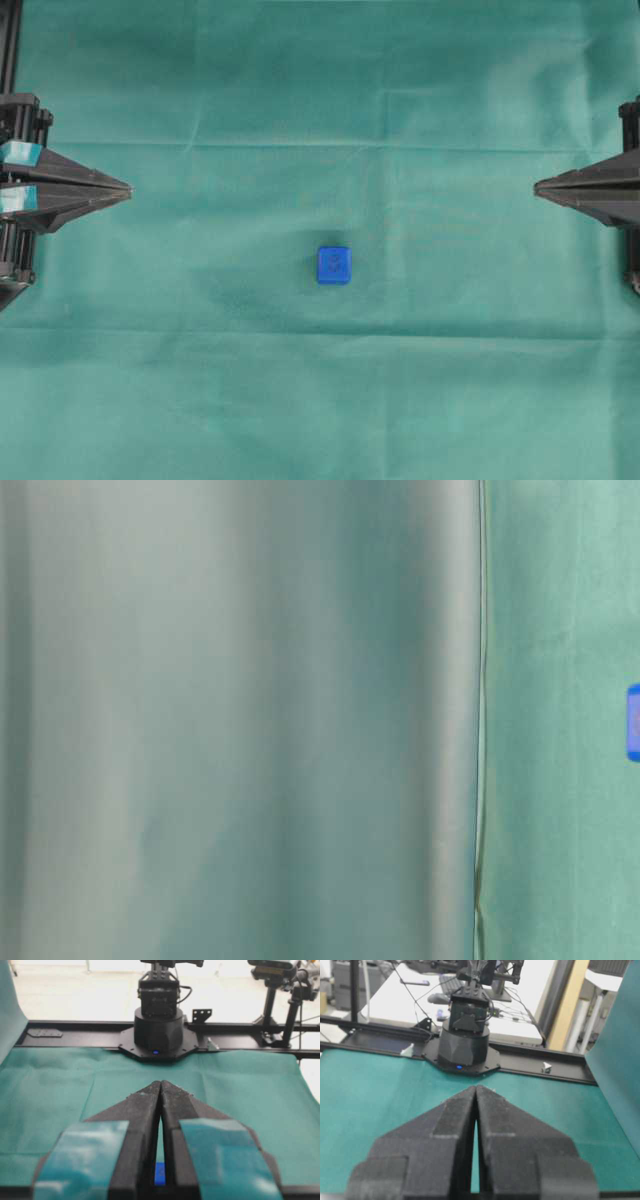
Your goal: Handover the blue block to the right arm after grasping it with the left arm, then place it in the designated position.
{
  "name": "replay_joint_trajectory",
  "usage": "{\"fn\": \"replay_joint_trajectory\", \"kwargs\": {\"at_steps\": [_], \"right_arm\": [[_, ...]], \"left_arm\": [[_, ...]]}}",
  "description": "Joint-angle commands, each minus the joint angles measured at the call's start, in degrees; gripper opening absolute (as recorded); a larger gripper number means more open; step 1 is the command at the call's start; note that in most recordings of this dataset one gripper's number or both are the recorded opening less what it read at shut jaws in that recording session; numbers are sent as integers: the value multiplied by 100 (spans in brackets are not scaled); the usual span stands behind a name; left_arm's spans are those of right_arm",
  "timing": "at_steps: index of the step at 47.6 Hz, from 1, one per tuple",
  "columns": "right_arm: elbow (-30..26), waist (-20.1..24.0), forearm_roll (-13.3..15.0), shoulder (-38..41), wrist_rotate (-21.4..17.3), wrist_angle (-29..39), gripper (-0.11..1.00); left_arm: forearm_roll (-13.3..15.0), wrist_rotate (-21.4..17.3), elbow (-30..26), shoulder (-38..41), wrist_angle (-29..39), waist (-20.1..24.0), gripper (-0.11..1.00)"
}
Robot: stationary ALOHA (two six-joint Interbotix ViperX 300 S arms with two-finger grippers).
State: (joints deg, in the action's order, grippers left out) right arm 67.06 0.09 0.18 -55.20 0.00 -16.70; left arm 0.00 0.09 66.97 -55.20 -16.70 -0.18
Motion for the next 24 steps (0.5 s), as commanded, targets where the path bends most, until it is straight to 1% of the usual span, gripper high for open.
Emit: {"fn": "replay_joint_trajectory", "kwargs": {"at_steps": [1,11,20,24], "right_arm": [[-88,0,-26,26,-44,-18,0],[-202,0,-26,62,-158,325,0],[-246,0,-35,62,-202,352,0],[-272,0,-26,70,-211,352,0]], "left_arm": [[-18,-62,-123,70,44,18,2],[-18,-62,-149,79,53,18,2],[-9,-62,-158,79,97,18,2],[-9,-62,-185,79,220,18,2]]}}
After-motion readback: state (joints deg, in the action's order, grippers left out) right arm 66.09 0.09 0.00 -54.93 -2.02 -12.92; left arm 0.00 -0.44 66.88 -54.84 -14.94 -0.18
